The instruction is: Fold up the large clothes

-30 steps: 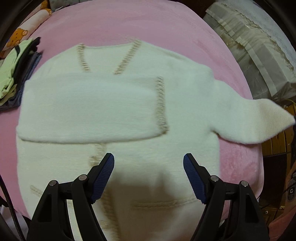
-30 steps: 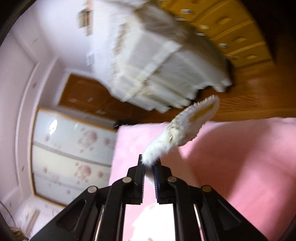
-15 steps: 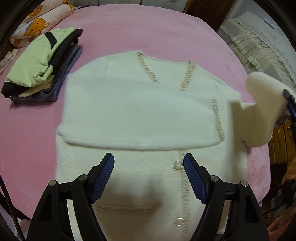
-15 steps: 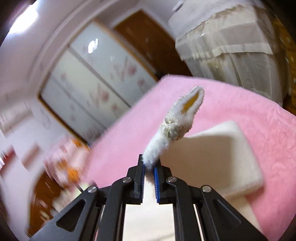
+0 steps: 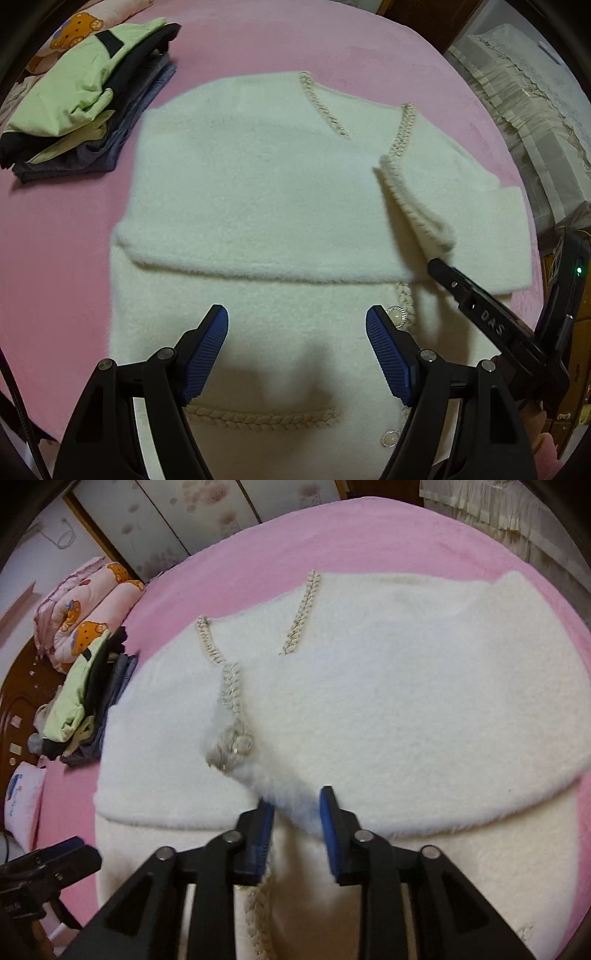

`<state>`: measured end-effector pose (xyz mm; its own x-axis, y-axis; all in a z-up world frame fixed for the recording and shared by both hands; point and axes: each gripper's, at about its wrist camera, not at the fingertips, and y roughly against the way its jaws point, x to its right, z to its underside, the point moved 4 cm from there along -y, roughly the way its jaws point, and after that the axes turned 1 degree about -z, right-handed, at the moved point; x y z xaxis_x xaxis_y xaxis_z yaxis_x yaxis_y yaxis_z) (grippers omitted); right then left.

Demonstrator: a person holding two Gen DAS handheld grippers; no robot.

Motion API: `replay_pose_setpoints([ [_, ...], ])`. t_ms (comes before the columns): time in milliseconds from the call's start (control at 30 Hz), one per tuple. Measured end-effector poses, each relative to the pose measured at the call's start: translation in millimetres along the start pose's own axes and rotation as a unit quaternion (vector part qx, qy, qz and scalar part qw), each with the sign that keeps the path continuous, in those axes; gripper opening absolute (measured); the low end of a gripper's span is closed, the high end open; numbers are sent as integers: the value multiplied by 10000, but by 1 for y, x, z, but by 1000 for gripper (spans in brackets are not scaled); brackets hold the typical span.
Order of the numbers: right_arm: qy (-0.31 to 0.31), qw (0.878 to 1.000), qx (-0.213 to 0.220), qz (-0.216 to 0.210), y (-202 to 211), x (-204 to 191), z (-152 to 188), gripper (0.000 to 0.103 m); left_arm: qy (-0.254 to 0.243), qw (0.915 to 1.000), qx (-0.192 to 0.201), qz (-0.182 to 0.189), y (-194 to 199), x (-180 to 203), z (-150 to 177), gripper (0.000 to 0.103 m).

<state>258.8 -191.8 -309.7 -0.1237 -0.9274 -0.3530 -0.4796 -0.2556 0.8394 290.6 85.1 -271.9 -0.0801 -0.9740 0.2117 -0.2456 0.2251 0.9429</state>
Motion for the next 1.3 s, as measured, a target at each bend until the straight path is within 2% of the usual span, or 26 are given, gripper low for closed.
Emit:
replay_pose_setpoints([
  [33,-31,9997,-36,-251,3,0,2,43,-18,10000,-10,75,-3,3,-2,76],
  [67,-66,9993,-46,-369,7,5,-6,44,-19,9999,-37,168,-6,8,-4,76],
  [133,-48,9981,-77,-606,15,3,-5,45,130,9981,-109,589,-13,19,-12,76],
  [233,167,9981,-8,-593,29,-1,-1,45,417,9919,-174,1187,-23,38,-21,76],
  [300,295,9984,20,-491,39,3,3,45,543,9889,-205,1364,-33,52,-26,76],
  [400,438,9987,-108,-215,44,19,11,45,646,9897,-257,1254,-49,71,-32,75],
  [533,323,9991,-250,-100,54,46,19,45,846,9921,-519,764,-76,87,-41,74],
  [567,292,9992,-269,-108,58,53,20,45,908,9913,-599,747,-82,90,-42,71],
  [633,251,9993,-269,30,63,70,20,45,1088,9878,-783,792,-97,95,-46,50],
  [667,246,9993,-258,127,65,78,20,45,1185,9857,-863,826,-101,97,-47,34],
  [733,290,9984,-240,413,67,93,19,45,1500,9776,-1038,1049,-109,102,-50,16],
  [767,320,9974,-200,612,68,101,17,45,1627,9736,-1073,1190,-111,103,-51,11],
  [833,305,9951,-90,934,72,121,12,45,1892,9670,-918,1439,-108,111,-57,11],
  [933,196,9917,-145,1262,71,148,5,45,1893,9680,-486,1577,-88,126,-77,10],
  [1067,-70,9876,-266,1546,67,181,-3,45,2023,9601,62,1931,-53,143,-111,8],
  [1167,-281,9889,-180,1450,66,197,-14,45,2048,9525,604,2172,-21,150,-139,7],
  [1267,-352,9910,-67,1293,65,202,-28,45,1908,9521,1160,2088,14,143,-163,7],
  [1300,-301,9915,-53,1263,64,200,-33,45,1826,9545,1296,1968,23,141,-169,7],
])
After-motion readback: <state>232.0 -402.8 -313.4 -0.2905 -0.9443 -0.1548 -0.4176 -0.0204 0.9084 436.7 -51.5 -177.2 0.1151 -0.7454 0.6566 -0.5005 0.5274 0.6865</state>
